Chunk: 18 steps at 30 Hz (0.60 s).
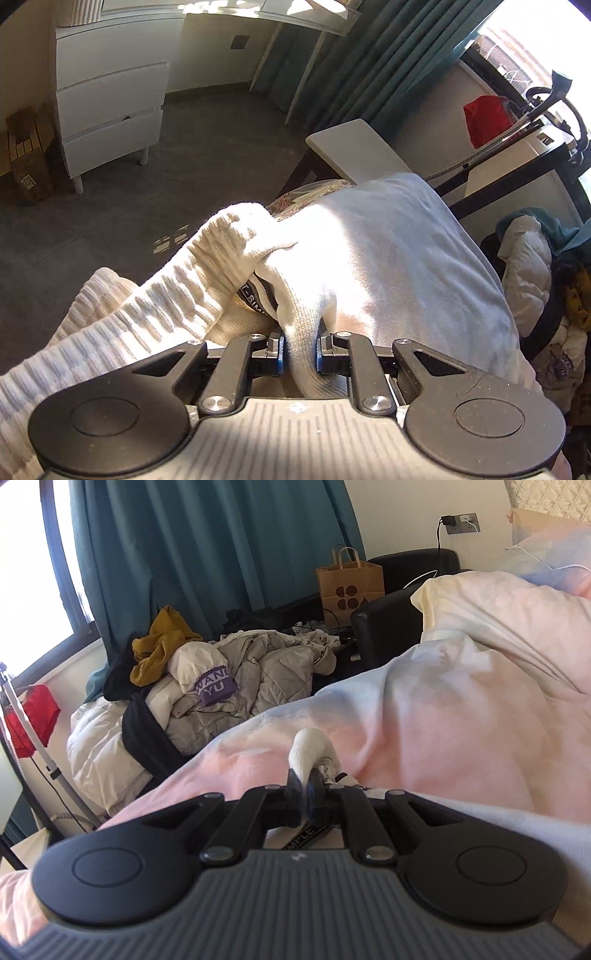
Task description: Fold clothes
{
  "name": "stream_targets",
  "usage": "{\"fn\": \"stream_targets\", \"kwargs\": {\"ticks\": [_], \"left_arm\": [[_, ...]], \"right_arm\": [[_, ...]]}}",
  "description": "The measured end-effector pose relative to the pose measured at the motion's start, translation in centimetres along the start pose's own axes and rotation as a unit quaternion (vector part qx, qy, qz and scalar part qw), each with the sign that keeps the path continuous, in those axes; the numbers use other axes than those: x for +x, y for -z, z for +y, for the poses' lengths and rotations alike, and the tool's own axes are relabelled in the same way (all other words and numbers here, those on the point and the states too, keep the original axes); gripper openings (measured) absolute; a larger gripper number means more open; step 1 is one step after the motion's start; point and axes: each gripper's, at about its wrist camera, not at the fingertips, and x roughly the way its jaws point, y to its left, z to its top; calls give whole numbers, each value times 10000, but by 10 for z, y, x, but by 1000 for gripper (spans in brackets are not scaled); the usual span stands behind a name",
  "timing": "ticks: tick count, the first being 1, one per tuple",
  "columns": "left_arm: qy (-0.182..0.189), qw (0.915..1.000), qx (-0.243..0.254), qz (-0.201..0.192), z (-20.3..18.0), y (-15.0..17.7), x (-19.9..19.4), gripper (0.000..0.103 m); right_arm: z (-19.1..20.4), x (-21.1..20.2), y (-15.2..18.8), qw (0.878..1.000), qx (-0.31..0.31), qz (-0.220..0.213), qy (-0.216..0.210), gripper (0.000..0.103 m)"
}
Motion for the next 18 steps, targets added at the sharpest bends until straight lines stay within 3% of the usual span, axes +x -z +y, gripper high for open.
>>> {"fn": "stream_targets", "kwargs": {"ticks": [2,5,6,7,9,11,15,18], "left_arm": [[186,9998,91,34,4,0,-10,25],[596,9981,75,-136,17,2,-43,51],[683,9974,72,-218,22,4,-58,60],[759,9966,70,-307,27,8,-74,62],[1052,9930,19,-530,44,20,-110,75],[1288,9890,-25,-729,63,34,-144,84],[1139,9905,-335,-698,110,72,-174,86],[1176,9884,-843,-459,147,98,-177,86]], "right_arm": [[-2,-9,-9,9996,142,137,-213,13],[-12,-35,-26,9981,268,254,-495,25],[-15,-51,-31,9986,231,129,-465,35],[-19,-67,-35,9989,193,3,-434,42],[-30,-102,-41,9987,130,-245,-416,71],[-45,-131,-41,9982,188,-310,-486,81],[-87,-173,-26,9954,727,55,-624,83],[-119,-184,-3,9836,1497,534,-853,83]]}}
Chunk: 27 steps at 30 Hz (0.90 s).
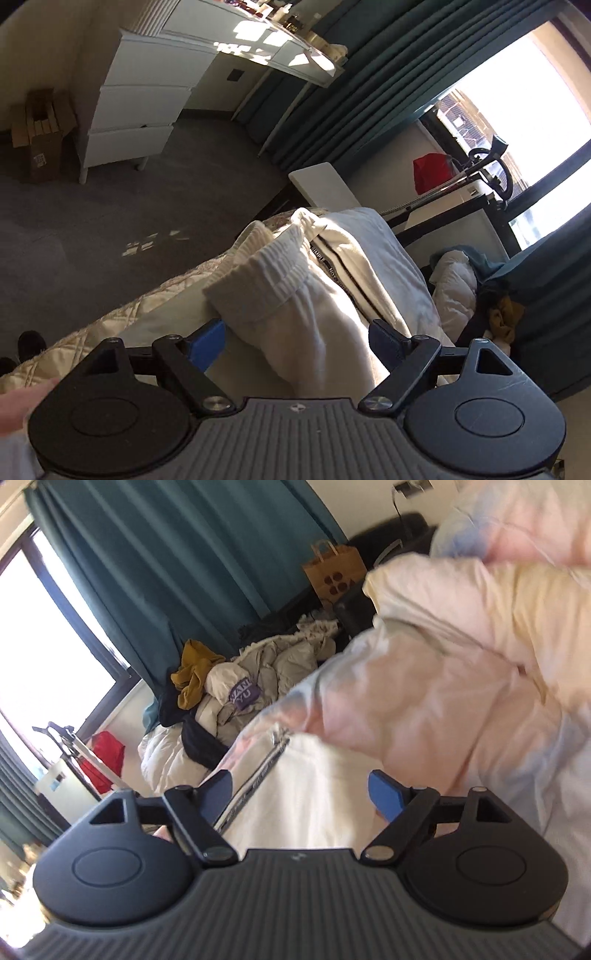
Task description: Fold clothes
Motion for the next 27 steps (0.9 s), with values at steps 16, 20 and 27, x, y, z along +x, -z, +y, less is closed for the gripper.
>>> {"fn": "stream_targets", "kwargs": {"ticks": [16,20,27], "left_arm": [[147,9987,-447,-192,9,4,101,77],[83,9983,-536,-202,-4,-9,112,43],[155,9989,-120,-431,-33,-18,76,11]], "right_arm": [[-17,80,69,9982,463,346,153,67],[-16,72,77,9990,128,-360,243,35],[-24,46,57,9964,746,-396,-61,18]]}}
